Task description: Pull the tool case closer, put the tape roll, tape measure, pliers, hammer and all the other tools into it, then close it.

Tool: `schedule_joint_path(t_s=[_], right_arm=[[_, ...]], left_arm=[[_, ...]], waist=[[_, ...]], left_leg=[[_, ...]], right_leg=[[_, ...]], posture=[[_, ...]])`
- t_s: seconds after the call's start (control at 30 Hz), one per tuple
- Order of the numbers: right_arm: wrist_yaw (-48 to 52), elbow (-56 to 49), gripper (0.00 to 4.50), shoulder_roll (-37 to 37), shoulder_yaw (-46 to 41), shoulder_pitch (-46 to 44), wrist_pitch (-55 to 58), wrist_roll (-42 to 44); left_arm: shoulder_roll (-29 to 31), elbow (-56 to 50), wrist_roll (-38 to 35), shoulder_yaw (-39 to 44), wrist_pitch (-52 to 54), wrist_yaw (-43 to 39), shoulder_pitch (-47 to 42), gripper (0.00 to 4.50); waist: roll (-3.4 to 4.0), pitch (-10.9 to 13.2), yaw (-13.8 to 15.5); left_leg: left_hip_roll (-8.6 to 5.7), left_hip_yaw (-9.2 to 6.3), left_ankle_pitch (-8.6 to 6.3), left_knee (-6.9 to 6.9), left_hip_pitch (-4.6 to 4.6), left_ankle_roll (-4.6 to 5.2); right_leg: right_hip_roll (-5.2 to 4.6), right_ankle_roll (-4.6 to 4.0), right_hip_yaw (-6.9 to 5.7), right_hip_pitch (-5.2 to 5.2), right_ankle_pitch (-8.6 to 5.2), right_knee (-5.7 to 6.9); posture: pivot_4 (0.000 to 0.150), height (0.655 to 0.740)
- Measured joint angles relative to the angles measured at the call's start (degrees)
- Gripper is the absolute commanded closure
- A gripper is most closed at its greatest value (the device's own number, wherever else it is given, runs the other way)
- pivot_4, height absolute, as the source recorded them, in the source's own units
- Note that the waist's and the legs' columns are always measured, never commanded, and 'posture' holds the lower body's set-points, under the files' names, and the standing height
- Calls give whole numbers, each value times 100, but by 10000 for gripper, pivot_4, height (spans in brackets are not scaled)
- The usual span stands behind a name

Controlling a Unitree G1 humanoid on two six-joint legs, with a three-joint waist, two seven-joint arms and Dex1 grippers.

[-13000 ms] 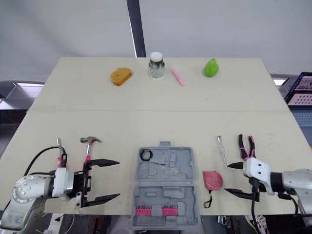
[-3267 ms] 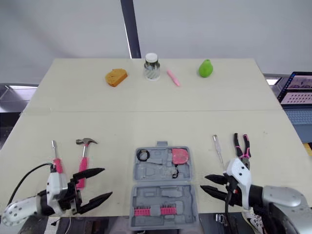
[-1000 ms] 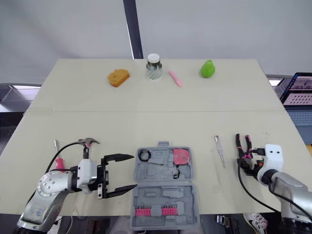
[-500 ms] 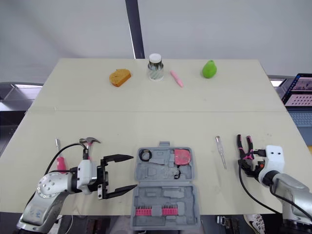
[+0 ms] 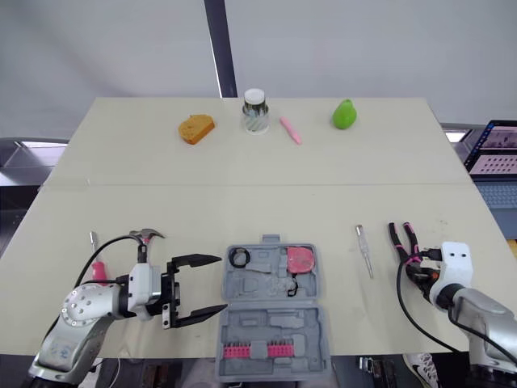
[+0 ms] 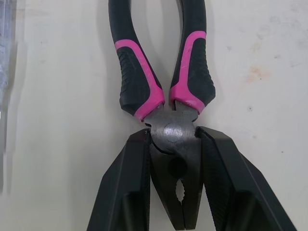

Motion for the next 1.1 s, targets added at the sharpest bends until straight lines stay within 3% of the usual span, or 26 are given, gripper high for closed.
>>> schedule_joint_path(t_s=[0.23, 0.47, 0.73, 0.9, 1.1], right_arm=[[21, -44, 35282, -161, 4, -94, 165, 60], [691, -1098, 35282, -1170, 186, -418, 675, 438], [2403, -2475, 35282, -2994, 1505, -1058, 1117, 1169], [3089, -2693, 35282, -3446, 2430, -1855, 1137, 1232], [3467, -2928, 35282, -3324, 3829, -3139, 1378, 1077]], left_arm=[[-165, 139, -28, -15, 20, 40, -148, 0], [-200, 383, -106, 85, 149, 82, -448, 0], [306, 182, -496, 604, 362, -135, -225, 0], [563, -41, -584, 913, 360, -386, 171, 0], [633, -107, -689, 1246, 355, -473, 573, 0]], waist=[[8, 2, -3], [36, 15, -11], [30, 20, -20], [29, 24, -23], [24, 29, -131]], left_leg=[[-2, 6, 0, 0, -2, 0], [1, 10, 0, -1, -5, 0], [0, 4, -1, 2, -10, 3], [-2, 1, -2, 0, -12, 3], [-7, -2, -1, 1, -13, 2]], right_leg=[[-2, 0, 4, -7, 0, 2], [1, 0, 7, -16, 0, 4], [-13, 3, 3, -10, 2, -9], [-45, 3, -4, -12, 2, -13], [-56, 4, -12, -11, 2, -13]], posture=[[1500, 6950], [1500, 6950], [1500, 6950], [1500, 6950], [1500, 6950]])
